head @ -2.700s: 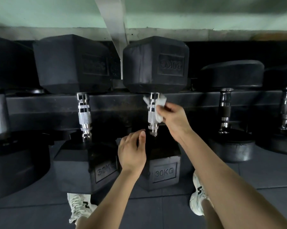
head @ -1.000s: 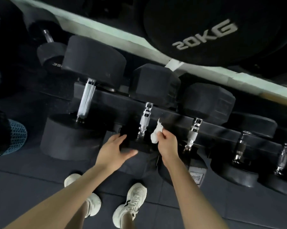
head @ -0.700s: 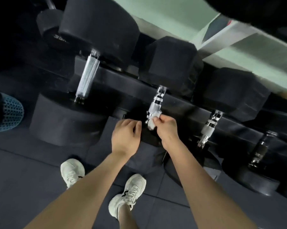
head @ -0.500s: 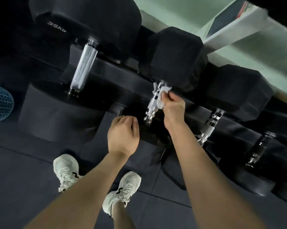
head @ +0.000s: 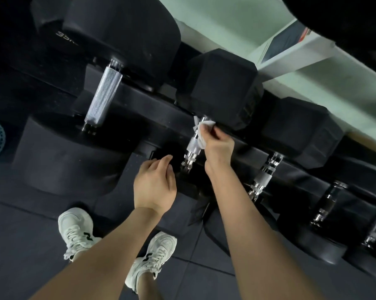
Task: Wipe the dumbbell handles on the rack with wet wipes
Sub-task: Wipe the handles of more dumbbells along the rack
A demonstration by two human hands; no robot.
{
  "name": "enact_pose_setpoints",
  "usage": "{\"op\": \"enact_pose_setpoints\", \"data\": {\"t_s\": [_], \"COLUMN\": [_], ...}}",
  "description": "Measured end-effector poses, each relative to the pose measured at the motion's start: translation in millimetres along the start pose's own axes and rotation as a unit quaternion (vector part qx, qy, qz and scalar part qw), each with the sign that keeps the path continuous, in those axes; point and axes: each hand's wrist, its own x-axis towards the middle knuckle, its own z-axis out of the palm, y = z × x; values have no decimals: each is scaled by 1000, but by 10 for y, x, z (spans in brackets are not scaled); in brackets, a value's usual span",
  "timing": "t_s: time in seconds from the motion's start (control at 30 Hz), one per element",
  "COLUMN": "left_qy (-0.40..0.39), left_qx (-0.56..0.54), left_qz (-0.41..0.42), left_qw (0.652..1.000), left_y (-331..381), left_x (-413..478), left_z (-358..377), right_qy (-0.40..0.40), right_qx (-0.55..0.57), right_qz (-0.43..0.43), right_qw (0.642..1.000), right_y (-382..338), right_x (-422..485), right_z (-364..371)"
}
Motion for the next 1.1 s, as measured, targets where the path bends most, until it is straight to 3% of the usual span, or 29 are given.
{"op": "enact_pose_setpoints", "data": {"t_s": [0.13, 0.3, 0.53, 0.7, 0.8, 0.97, 1.1], "left_qy": [-9, -1, 3, 2, 0, -41, -52], "left_qx": [-4, -1, -3, -2, -7, -57, -102], "left_qz": [-2, 4, 9, 11, 11, -19, -20], "left_qw": [1000, 1000, 1000, 1000, 1000, 997, 993], "left_y": [13, -15, -24, -16, -23, -42, -40], "left_x": [-4, 2, -5, -9, -12, 11, 11], "left_z": [-8, 17, 33, 22, 18, -41, -88], "right_qy": [6, 61, -1, -32, -39, -31, 17], "right_qx": [-24, 81, -25, -165, -280, -319, -215], "right_qz": [39, 114, 128, 181, 157, 92, 78], "right_qw": [999, 988, 991, 969, 946, 943, 973], "right_y": [125, -101, 31, 210, 311, 204, 39], "right_x": [-264, -14, -43, -130, -237, -266, -453], "right_z": [-31, 109, -22, -95, -130, -196, -385]}}
